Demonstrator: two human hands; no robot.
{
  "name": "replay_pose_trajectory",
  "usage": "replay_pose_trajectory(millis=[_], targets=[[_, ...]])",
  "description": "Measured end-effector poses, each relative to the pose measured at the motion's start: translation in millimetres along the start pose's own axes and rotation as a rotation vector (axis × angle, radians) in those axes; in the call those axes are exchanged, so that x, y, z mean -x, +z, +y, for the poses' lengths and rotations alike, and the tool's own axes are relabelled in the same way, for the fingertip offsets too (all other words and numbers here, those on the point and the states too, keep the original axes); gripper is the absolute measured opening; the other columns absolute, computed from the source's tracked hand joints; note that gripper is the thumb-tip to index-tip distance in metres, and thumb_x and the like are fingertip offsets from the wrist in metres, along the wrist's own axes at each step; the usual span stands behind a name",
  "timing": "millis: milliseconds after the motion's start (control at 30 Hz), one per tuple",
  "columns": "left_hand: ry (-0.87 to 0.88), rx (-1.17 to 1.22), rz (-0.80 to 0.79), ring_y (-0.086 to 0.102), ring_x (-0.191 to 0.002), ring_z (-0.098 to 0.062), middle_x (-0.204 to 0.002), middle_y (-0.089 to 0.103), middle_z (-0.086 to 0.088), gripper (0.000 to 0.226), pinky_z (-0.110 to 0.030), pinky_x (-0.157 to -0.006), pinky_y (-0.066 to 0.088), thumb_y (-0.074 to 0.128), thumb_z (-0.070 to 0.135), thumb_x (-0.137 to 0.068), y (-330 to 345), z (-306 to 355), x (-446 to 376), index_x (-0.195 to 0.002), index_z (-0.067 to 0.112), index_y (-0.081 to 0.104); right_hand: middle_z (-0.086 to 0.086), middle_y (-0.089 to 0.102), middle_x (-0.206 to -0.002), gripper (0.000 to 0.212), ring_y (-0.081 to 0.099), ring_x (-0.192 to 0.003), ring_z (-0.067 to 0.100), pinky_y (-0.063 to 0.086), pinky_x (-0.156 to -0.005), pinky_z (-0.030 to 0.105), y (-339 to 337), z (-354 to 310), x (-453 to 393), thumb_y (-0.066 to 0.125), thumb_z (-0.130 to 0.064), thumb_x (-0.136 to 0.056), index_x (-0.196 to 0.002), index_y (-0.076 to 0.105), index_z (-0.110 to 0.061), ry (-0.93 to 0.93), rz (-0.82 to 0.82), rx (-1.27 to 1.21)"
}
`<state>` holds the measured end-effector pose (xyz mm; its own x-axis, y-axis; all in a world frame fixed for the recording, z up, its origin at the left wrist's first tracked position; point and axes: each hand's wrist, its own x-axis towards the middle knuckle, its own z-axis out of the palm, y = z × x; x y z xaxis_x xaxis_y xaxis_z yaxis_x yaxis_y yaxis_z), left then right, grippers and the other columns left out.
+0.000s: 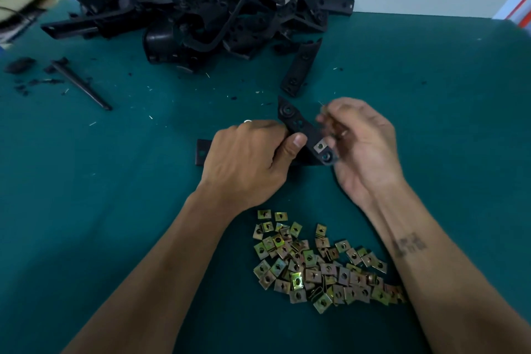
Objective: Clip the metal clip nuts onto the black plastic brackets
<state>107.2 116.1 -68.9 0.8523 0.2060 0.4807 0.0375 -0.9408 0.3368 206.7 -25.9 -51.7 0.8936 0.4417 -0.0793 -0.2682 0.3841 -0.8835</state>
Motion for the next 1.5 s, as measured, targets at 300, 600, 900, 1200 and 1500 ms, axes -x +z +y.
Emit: replay_pose_trajectory(millis=[300,600,900,1200,1500], targets=[[0.028,-0.022,0.023,0.048,-0.060,-0.024,-0.068,0.042,0.010,0.050,-0.033,-0.051,0.028,0.030,0.053,-0.103,1.4,1.3,0.1,-0.069,0.019,0.042,0.012,0.074,-0.092,0.010,0.069,-0.088,0.024,0.057,-0.082,0.038,7.8,15.8,9.3,0.072,-0.003,-0.087,-0.096,0.074,-0.003,0.020,-0.040,0.004],[0.063,-0.034,0.074,0.034,-0.062,-0.016,-0.068,0.034,0.012,0.046,-0.030,-0.053,0.021,0.033,0.050,-0.103,0.6,2.2,-1.0,-0.068,0.020,0.034,0.006,0.074,-0.083,0.011,0.067,-0.087,0.021,0.048,-0.096,0.044,13.8,19.9,15.5,0.074,0.002,-0.087,-0.083,0.073,-0.008,-0.082,0.051,0.003],[0.068,-0.013,0.058,0.051,-0.063,-0.026,-0.070,0.036,0.013,0.045,-0.031,-0.053,0.023,0.031,0.051,-0.104,-1.1,2.9,-0.7,-0.069,0.022,0.033,0.008,0.074,-0.080,0.019,0.066,-0.078,0.019,0.050,-0.080,0.041,16.4,22.2,19.9,0.075,-0.003,-0.089,-0.073,0.070,-0.014,-0.118,0.083,-0.020],[0.046,-0.005,0.020,0.051,-0.063,-0.026,-0.068,0.041,0.010,0.051,-0.032,-0.052,0.029,0.027,0.055,-0.103,-0.5,2.1,-0.6,-0.068,0.019,0.039,0.001,0.072,-0.070,0.023,0.065,-0.070,0.011,0.054,-0.070,0.020,19.4,23.3,17.1,0.074,0.004,-0.087,-0.074,0.073,-0.014,-0.273,0.096,0.052],[0.039,0.010,0.018,0.053,-0.063,-0.028,-0.069,0.042,0.009,0.048,-0.033,-0.053,0.028,0.029,0.054,-0.102,-1.2,1.4,-0.6,-0.069,0.021,0.038,-0.002,0.069,-0.066,0.032,0.061,-0.065,0.007,0.052,-0.068,0.017,19.1,21.1,15.8,0.074,0.008,-0.085,-0.067,0.074,-0.019,-0.301,0.032,0.097]])
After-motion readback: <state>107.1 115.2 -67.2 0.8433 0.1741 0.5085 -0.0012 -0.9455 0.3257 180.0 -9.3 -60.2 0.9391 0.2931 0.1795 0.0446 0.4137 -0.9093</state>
